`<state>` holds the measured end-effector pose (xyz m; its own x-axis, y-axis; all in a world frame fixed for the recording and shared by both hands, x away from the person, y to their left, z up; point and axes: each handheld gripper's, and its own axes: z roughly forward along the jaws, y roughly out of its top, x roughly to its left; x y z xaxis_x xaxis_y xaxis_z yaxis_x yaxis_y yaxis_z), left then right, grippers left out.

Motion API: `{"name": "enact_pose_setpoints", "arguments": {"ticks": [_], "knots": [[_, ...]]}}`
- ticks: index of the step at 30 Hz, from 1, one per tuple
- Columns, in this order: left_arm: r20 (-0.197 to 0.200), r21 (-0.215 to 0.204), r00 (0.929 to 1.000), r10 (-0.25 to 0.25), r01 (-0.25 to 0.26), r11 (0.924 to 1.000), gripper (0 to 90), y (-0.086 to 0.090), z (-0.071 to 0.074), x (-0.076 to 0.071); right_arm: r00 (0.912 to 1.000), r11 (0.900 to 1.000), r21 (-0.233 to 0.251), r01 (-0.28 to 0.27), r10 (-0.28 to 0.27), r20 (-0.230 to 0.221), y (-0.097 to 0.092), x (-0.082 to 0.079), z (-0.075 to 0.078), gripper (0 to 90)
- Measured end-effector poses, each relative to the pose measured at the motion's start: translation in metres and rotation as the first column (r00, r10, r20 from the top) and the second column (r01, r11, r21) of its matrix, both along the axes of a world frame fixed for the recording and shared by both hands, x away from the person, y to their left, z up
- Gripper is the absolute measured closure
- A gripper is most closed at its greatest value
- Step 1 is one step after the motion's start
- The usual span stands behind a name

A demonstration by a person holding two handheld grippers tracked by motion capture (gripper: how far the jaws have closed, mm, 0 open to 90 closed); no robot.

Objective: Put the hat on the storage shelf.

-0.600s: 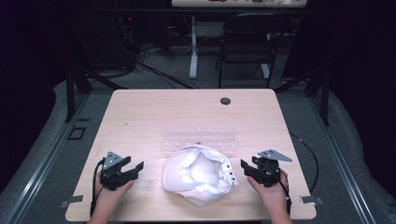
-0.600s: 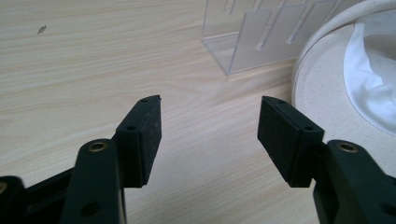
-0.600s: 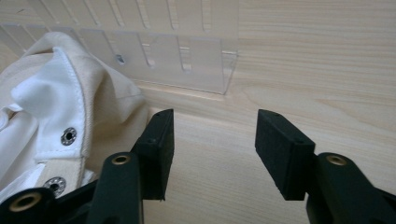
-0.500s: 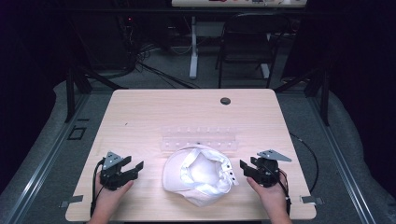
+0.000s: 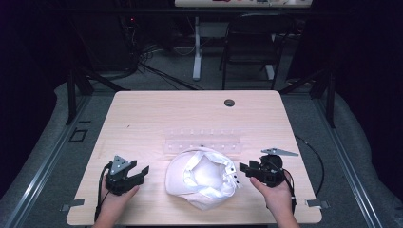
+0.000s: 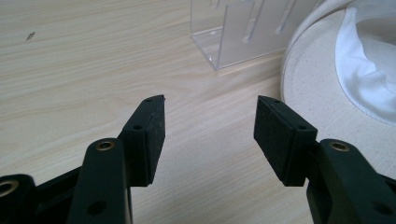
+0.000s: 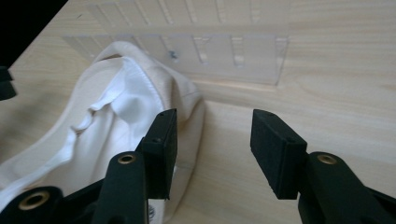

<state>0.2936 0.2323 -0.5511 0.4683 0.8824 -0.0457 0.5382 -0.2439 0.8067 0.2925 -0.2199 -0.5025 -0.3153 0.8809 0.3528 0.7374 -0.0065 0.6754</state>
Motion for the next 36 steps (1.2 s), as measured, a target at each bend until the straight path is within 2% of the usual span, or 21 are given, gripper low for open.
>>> {"name": "enact_pose_setpoints", "arguments": {"ticks": [1, 2, 4, 7, 9, 10, 11, 13, 14, 15, 20, 21, 24, 26, 27, 28, 29, 31, 36], "knots": [[0.0, -0.002, 1.0, -0.004, 0.004, 1.0, 44.1, -0.001, 0.0, 0.0, 0.9983, 0.9996, 0.022, -0.019, 0.02, -0.055, 0.0, 0.004, 0.002, 51.4], [-0.001, -0.003, 1.0, -0.004, 0.004, 1.0, 44.1, -0.001, 0.0, 0.0, 0.9983, 0.9996, 0.022, -0.019, 0.02, -0.055, 0.0, 0.004, 0.002, 51.4], [-0.002, -0.005, 1.0, -0.004, 0.004, 1.0, 44.1, -0.001, 0.0, 0.0, 0.9944, 0.999, 0.028, -0.034, 0.037, -0.099, -0.001, 0.007, 0.003, 50.8], [-0.002, -0.004, 1.0, -0.005, 0.005, 1.0, 44.1, 0.0, 0.0, 0.0, 0.985, 0.9976, 0.038, -0.058, 0.064, -0.16, -0.002, 0.011, 0.006, 50.7], [-0.003, -0.005, 1.0, 0.0, 0.0, 1.0, 44.0, 0.0, 0.0, 0.001, 0.9801, 0.9967, 0.035, -0.074, 0.079, -0.182, -0.001, 0.013, 0.009, 50.6], [-0.004, -0.007, 1.0, 0.001, -0.001, 1.0, 43.9, 0.0, 0.0, 0.001, 0.9742, 0.9949, 0.034, -0.095, 0.1, -0.202, 0.0, 0.013, 0.011, 49.9], [-0.004, -0.007, 1.0, 0.001, -0.001, 1.0, 43.9, 0.0, 0.0, 0.001, 0.9742, 0.9949, 0.034, -0.095, 0.1, -0.202, 0.0, 0.013, 0.011, 49.9], [-0.005, -0.003, 1.0, -0.001, 0.001, 1.0, 43.9, 0.0, 0.0, 0.001, 0.9666, 0.9923, 0.038, -0.118, 0.123, -0.225, 0.0, 0.015, 0.013, 49.2], [-0.005, 0.0, 1.0, -0.003, 0.003, 1.0, 43.9, -0.001, -0.001, 0.001, 0.9593, 0.9909, 0.051, -0.125, 0.133, -0.249, 0.001, 0.017, 0.013, 49.0], [-0.006, 0.002, 1.0, -0.003, 0.003, 1.0, 43.9, -0.001, -0.001, 0.001, 0.9593, 0.9909, 0.051, -0.125, 0.133, -0.249, 0.001, 0.017, 0.013, 49.0], [-0.01, 0.011, 0.9999, -0.007, 0.007, 0.9999, 43.9, -0.001, -0.002, 0.001, 0.9368, 0.9865, 0.092, -0.135, 0.157, -0.313, 0.003, 0.021, 0.016, 47.9], [-0.013, 0.011, 0.9999, -0.006, 0.006, 0.9999, 43.9, -0.001, -0.002, 0.001, 0.935, 0.9854, 0.101, -0.137, 0.162, -0.316, 0.004, 0.022, 0.016, 47.8], [-0.014, 0.011, 0.9999, -0.006, 0.006, 0.9999, 43.9, -0.001, -0.002, 0.001, 0.9117, 0.9802, 0.121, -0.157, 0.191, -0.364, 0.009, 0.026, 0.015, 47.0], [-0.014, 0.01, 0.9999, -0.007, 0.008, 0.9999, 43.9, -0.001, -0.002, 0.001, 0.9127, 0.9814, 0.125, -0.145, 0.182, -0.366, 0.012, 0.027, 0.014, 47.0], [-0.012, 0.012, 0.9999, -0.008, 0.008, 0.9999, 43.9, -0.002, -0.003, 0.001, 0.9045, 0.9784, 0.117, -0.17, 0.202, -0.375, 0.012, 0.028, 0.014, 47.0], [-0.01, 0.031, 0.9999, -0.012, 0.012, 0.9994, 43.9, -0.003, -0.002, 0.001, 0.9026, 0.9795, 0.112, -0.167, 0.198, -0.382, 0.017, 0.029, 0.011, 47.0], [-0.01, 0.037, 0.9999, -0.012, 0.012, 0.9992, 43.9, -0.003, -0.003, 0.001, 0.8966, 0.9778, 0.102, -0.183, 0.208, -0.391, 0.017, 0.03, 0.01, 47.0], [-0.008, 0.041, 0.9998, -0.017, 0.017, 0.999, 44.0, -0.003, -0.003, 0.001, 0.8959, 0.9786, 0.1, -0.18, 0.205, -0.394, 0.019, 0.031, 0.008, 47.0], [-0.011, 0.042, 0.9997, -0.022, 0.022, 0.9989, 43.9, -0.004, -0.003, 0.001, 0.8849, 0.98, 0.094, -0.175, 0.199, -0.421, 0.027, 0.034, 0.0, 46.6]]}}
